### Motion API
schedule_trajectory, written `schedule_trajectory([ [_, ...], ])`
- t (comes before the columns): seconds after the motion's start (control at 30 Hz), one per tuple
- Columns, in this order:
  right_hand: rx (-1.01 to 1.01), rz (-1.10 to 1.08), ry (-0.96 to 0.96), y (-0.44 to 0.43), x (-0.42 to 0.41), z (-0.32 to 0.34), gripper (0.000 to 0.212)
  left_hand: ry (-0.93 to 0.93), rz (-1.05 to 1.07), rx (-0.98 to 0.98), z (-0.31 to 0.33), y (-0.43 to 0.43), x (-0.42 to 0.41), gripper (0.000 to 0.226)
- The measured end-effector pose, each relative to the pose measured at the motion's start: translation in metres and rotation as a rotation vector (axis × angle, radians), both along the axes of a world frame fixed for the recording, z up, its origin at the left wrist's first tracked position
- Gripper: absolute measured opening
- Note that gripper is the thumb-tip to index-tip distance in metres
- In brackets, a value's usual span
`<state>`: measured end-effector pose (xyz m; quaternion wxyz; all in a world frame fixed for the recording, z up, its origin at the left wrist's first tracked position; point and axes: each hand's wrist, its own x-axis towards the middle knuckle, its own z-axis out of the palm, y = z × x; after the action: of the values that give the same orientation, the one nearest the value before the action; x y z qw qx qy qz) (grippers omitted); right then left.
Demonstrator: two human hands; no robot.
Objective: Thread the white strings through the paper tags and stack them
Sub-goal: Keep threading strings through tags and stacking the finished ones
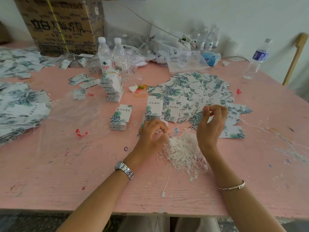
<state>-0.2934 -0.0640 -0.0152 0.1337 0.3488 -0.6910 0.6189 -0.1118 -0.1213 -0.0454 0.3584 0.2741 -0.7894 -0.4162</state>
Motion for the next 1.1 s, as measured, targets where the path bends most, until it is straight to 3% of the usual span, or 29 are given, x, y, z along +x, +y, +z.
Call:
schedule_trajectory([
  [0.13, -0.055, -0.021, 0.075, 0.001, 0.005, 0.002, 0.021, -0.028, 0.105, -0.071, -0.001, 0.0, 0.001, 0.027],
  [0.27, -0.018, -0.002, 0.09, 0.0, 0.004, 0.002, 0.021, 0.167, 0.176, -0.078, 0.002, -0.003, 0.004, 0.017],
  [0.4, 0.279, -0.003, 0.139, -0.001, -0.003, -0.004, 0.02, 0.345, 0.112, 0.031, 0.007, -0.003, 0.005, 0.002],
  [0.53, 0.566, 0.067, 0.192, 0.0, -0.002, -0.008, 0.018, 0.354, 0.044, 0.191, 0.007, -0.003, 0.004, 0.004],
  [0.7, 0.287, 0.601, 0.243, 0.005, 0.013, 0.0, 0.024, 0.269, 0.004, 0.164, 0.005, -0.001, 0.002, 0.005],
  [0.8, 0.323, 0.84, 0.218, 0.006, 0.021, 0.001, 0.022, 0.243, 0.004, 0.124, 0.005, 0.0, 0.001, 0.007],
  [0.93, 0.339, 0.944, 0.09, 0.004, 0.02, -0.002, 0.008, 0.255, 0.015, 0.124, 0.004, -0.002, 0.002, 0.006],
  [1.1, 0.409, 0.94, -0.004, 0.004, 0.018, -0.004, 0.01, 0.272, 0.072, 0.218, 0.003, -0.003, 0.001, 0.018],
])
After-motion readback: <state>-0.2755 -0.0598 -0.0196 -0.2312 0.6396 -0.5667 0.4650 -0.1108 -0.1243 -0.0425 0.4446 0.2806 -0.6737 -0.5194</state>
